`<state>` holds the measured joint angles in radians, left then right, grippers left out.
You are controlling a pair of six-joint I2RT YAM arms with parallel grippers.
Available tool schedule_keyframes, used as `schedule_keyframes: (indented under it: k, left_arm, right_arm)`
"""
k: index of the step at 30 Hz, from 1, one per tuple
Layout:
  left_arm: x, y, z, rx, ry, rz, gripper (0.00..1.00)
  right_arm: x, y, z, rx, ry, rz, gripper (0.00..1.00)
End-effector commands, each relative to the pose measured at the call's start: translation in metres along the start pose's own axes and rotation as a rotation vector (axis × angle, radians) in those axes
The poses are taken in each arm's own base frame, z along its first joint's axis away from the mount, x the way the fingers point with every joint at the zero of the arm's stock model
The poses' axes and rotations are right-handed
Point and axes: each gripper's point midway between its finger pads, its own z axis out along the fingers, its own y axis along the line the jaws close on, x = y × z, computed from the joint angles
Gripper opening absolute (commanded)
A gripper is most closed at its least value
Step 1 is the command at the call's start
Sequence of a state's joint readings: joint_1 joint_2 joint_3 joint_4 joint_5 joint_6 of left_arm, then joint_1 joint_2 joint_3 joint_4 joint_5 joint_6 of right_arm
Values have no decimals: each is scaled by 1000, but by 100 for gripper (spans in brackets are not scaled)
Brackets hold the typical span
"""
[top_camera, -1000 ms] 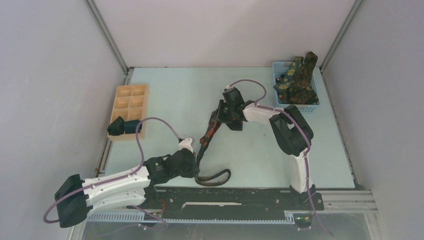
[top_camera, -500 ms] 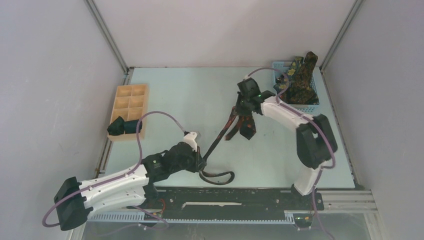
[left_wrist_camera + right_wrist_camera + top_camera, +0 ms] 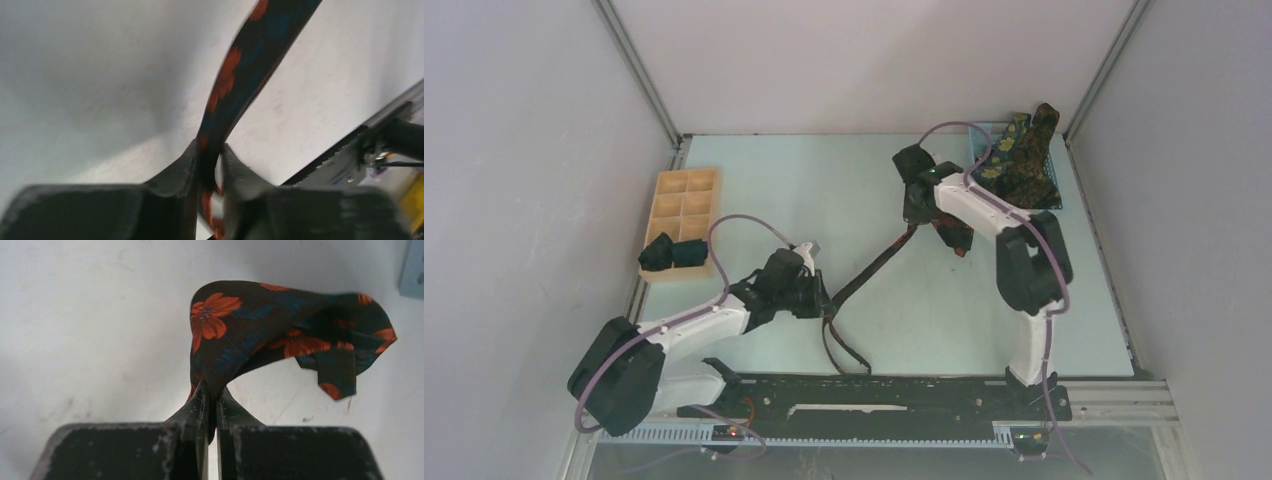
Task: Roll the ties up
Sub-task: Flatten out the tie at the center of the board.
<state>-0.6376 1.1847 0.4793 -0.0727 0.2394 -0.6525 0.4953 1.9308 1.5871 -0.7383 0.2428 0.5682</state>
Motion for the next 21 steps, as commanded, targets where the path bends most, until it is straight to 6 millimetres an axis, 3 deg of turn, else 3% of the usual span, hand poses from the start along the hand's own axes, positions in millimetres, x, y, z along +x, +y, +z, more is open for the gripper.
schedule_keyframes:
  k: [1,5,10,15,21]
  left_arm:
    - [12,41,-9,-207,73,-27,37]
    - [0,69,-27,-396,16,-53,66]
    - [0,63,-51,-427,-25,-37,78]
    - [12,29,-69,-382,-43,6,91]
    - [37,-24,-61,-232,-27,127,99]
  right_arm:
    - [-25,-15,38,99,-29,-34,0]
    - [-30,-14,62,108,3,-44,0]
    - [-35,-15,80,96,25,-42,0]
    - [-39,-10,90,80,32,-49,0]
    - [-42,-5,92,45,37,-69,0]
